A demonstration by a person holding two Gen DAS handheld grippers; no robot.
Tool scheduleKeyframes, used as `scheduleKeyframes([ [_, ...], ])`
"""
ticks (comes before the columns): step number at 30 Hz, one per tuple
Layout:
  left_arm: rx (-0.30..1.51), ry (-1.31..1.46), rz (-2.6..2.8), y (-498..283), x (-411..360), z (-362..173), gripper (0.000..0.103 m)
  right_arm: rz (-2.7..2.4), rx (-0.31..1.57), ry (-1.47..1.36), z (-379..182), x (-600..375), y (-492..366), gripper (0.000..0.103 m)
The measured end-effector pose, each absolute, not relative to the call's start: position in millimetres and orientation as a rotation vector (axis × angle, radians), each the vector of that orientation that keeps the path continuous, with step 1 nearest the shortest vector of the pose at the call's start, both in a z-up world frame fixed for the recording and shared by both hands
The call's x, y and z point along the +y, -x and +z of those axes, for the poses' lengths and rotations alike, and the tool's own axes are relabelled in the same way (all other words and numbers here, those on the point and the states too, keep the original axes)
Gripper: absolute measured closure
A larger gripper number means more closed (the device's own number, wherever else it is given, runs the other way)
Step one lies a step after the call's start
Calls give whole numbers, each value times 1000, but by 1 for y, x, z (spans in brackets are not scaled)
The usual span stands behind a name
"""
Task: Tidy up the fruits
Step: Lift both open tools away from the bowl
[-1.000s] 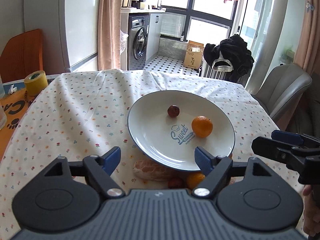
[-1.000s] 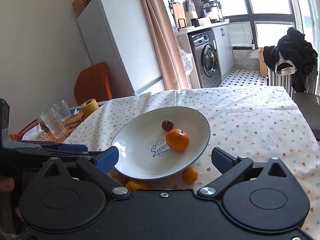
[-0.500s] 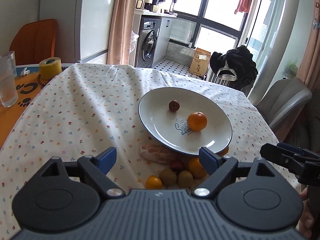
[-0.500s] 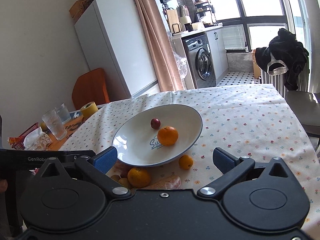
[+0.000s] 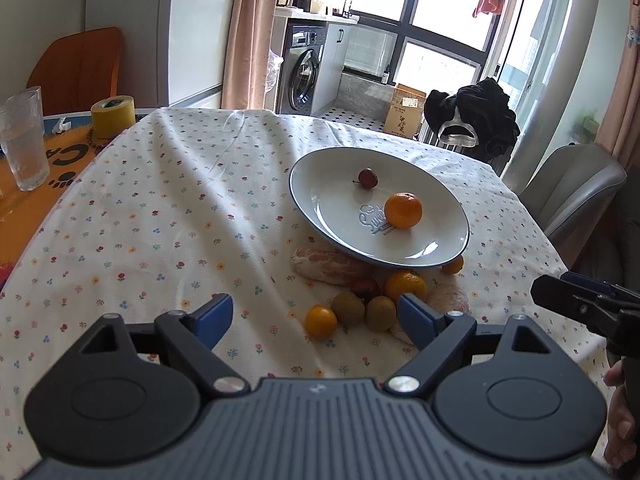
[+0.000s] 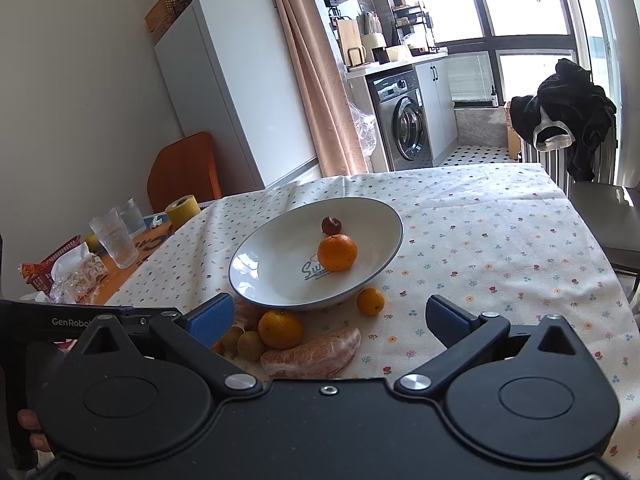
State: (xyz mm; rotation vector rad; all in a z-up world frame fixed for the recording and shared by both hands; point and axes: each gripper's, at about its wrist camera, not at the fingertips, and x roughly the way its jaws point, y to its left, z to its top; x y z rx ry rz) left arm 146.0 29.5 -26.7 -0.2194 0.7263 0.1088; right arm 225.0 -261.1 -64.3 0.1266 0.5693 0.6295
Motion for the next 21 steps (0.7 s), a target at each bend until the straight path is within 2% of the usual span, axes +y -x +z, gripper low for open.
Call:
scheduleKeyframes([
  [11, 736, 215, 90, -135, 35, -40, 19, 645, 623, -67, -79, -258, -218, 0],
  [14, 740, 199, 78, -135, 33, -44, 28, 646, 637, -50, -82, -255, -217, 0],
  [16, 755, 205, 66, -137, 34, -47, 39, 653, 644, -49, -85, -254, -217, 0],
  [21, 771, 215, 47, -142, 35, -55, 50, 666, 655, -9, -89, -246, -218, 0],
])
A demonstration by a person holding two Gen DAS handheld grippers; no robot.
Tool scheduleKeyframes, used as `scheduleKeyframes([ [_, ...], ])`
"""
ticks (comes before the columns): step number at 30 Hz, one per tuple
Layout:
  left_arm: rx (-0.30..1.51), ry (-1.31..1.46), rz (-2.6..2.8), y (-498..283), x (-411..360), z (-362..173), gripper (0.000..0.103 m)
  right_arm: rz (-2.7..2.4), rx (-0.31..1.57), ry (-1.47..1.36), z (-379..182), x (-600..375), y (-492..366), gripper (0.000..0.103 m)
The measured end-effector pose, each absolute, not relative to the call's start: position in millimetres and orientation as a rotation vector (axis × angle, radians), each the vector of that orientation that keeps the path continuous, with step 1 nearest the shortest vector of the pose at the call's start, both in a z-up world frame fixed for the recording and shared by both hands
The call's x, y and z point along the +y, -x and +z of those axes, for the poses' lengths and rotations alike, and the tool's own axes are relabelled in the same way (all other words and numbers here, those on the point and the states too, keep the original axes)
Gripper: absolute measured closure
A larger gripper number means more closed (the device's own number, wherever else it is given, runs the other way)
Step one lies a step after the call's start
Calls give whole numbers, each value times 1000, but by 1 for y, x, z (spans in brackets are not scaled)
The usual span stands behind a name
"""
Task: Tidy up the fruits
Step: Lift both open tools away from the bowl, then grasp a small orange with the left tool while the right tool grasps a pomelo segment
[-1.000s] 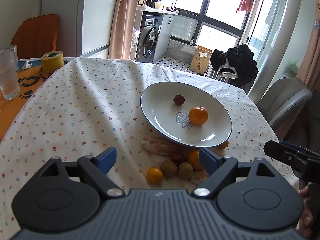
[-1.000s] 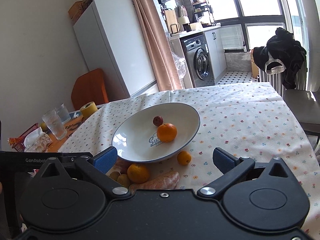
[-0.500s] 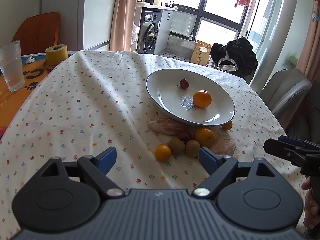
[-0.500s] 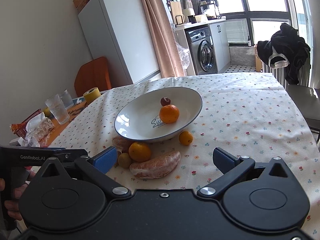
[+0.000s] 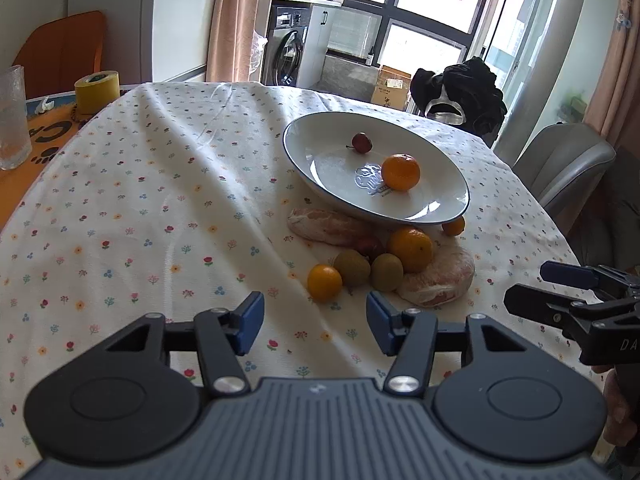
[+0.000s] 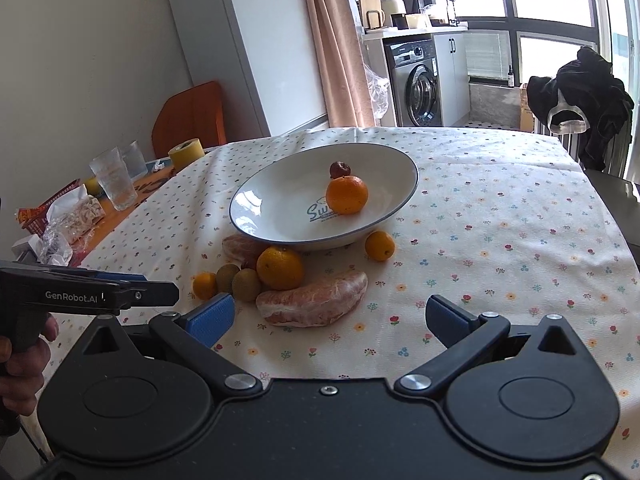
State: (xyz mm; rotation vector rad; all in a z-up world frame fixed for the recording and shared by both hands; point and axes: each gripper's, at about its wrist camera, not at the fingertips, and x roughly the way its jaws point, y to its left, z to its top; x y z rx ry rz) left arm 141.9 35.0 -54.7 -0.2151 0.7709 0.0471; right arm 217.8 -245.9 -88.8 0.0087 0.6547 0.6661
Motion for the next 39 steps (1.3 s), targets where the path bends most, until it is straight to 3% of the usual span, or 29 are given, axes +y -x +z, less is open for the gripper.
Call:
scheduleKeyframes([
  [7, 779, 210, 27, -152, 35, -60, 63, 685, 687, 4, -96, -235, -225, 0],
  [15, 798, 187, -13, -169, 33, -65, 68, 705, 699, 28, -99, -226, -232, 0],
  [29, 814, 151, -34, -186, 34, -77, 68, 719, 730, 106, -111, -201, -251, 0],
  [33, 810, 140, -30, -185, 38, -77, 81, 718, 740, 133, -118, -193, -256, 0],
  [39, 801, 163, -32, -181, 41, -75, 82, 710, 729, 171, -123, -185, -258, 0],
])
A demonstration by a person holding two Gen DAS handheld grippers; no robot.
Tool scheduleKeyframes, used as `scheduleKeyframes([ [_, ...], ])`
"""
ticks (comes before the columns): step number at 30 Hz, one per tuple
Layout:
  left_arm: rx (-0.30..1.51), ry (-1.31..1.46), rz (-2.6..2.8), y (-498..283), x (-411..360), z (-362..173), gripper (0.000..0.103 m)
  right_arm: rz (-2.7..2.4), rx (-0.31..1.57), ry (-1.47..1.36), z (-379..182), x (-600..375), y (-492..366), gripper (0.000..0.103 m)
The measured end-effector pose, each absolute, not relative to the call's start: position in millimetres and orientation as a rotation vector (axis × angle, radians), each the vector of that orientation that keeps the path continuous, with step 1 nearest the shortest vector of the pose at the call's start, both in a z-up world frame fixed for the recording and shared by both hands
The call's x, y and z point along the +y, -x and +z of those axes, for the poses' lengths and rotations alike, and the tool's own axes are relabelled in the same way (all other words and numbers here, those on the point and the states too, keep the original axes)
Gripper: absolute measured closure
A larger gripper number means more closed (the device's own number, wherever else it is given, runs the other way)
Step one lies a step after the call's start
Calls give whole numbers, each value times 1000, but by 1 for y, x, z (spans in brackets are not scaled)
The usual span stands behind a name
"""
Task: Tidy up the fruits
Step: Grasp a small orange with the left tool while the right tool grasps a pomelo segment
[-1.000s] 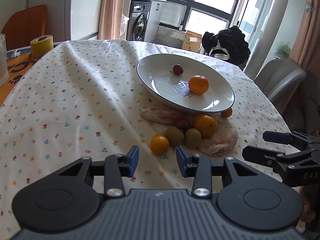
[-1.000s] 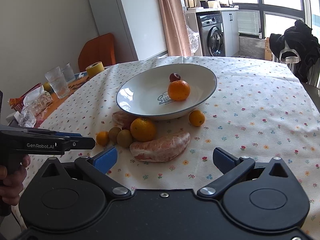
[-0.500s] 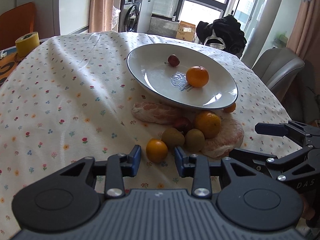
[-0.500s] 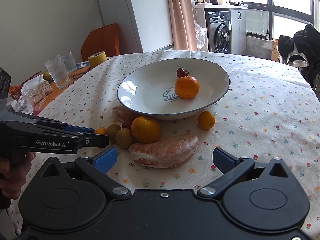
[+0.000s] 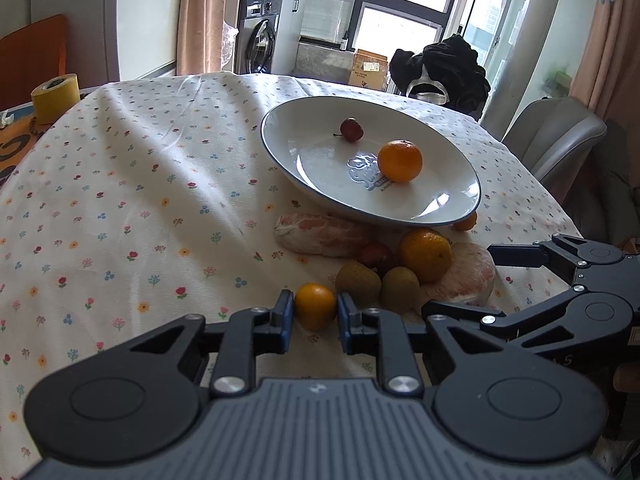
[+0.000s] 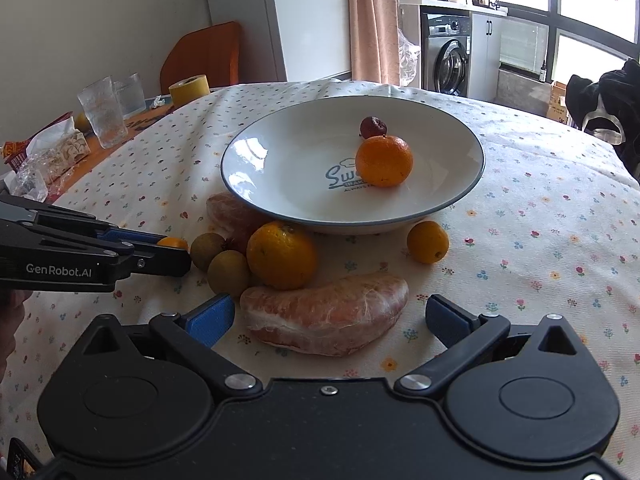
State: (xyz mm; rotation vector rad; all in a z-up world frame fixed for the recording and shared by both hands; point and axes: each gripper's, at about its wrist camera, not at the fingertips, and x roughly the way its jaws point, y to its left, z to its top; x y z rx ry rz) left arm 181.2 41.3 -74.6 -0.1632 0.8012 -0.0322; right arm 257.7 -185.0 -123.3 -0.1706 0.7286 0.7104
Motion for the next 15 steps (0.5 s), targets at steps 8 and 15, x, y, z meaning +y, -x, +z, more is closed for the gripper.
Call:
scheduleKeyframes([
  [8, 789, 176, -33, -178, 42, -70, 82, 725, 698, 215, -127, -178, -260, 0],
  [15, 783, 181, -20, -172, 43, -67, 82, 757, 670, 232, -128, -175, -259, 1],
])
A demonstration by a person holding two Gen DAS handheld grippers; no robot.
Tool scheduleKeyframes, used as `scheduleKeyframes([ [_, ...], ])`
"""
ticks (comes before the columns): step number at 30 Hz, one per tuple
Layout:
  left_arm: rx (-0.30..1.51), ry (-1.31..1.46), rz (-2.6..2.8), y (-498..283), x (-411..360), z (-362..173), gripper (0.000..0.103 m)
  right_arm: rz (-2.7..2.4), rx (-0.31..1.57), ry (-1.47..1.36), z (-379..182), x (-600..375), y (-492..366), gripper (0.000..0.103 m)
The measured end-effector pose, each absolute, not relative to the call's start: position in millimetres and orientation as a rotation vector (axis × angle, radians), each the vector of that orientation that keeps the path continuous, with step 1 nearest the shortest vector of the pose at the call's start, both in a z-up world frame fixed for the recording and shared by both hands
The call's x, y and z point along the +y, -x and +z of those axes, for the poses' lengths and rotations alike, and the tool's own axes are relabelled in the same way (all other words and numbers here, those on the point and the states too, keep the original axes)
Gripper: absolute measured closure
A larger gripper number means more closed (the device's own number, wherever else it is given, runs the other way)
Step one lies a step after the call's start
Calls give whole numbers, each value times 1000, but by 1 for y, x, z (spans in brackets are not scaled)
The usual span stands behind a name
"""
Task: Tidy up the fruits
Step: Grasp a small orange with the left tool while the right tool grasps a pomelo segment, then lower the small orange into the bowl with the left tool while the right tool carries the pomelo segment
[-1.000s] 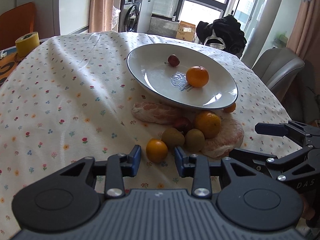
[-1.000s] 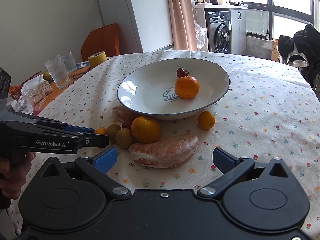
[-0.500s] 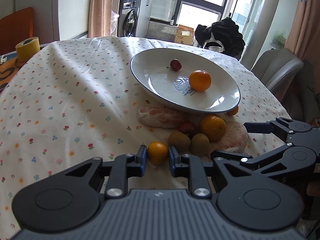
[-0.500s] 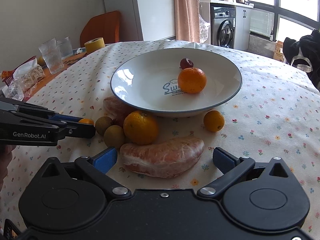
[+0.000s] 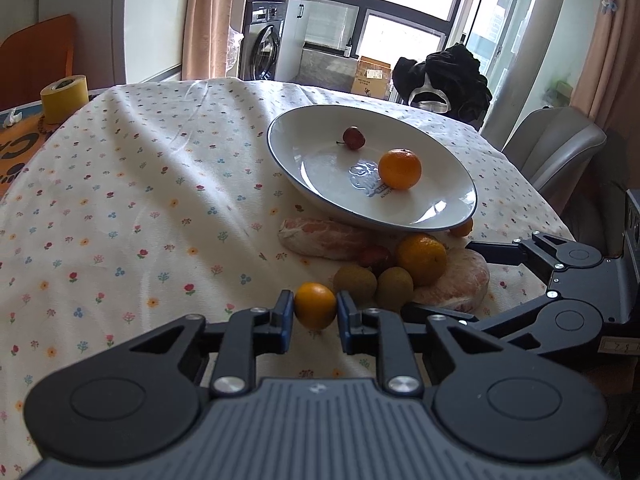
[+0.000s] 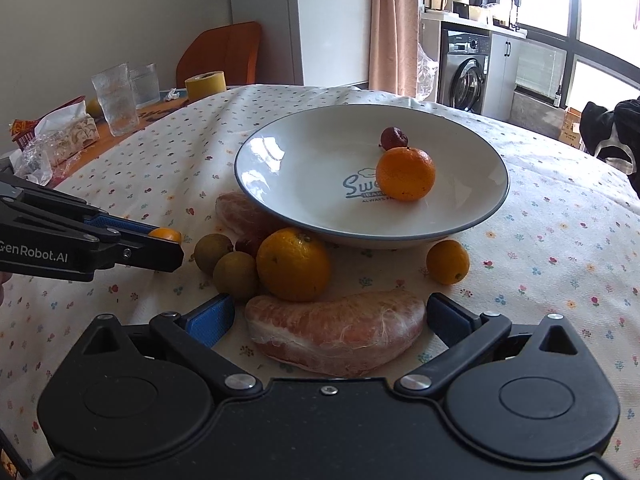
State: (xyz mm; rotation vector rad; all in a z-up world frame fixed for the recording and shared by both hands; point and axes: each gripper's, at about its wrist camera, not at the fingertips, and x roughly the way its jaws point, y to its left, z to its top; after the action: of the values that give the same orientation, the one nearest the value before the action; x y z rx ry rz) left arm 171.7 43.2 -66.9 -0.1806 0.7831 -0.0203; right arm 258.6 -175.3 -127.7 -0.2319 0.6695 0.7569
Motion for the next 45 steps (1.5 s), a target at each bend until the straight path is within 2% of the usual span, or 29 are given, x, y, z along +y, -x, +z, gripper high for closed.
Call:
scheduleKeyframes([
  [1, 782, 182, -18, -170, 44, -66, 82, 761, 663, 238, -128, -176, -258, 2],
  [3, 779, 186, -14, -168, 44, -65, 82, 763, 646, 267, -127, -176, -257, 12],
  [6, 770, 186, -8, -165, 44, -61, 82, 780, 654, 263, -124, -179, -257, 13],
  [27, 727, 178, 11, -152, 38, -43, 82, 782, 607, 194, -87, -200, -241, 14],
  [45, 703, 164, -7, -174, 36, -34, 82, 737, 551, 156, -70, -204, -256, 14],
])
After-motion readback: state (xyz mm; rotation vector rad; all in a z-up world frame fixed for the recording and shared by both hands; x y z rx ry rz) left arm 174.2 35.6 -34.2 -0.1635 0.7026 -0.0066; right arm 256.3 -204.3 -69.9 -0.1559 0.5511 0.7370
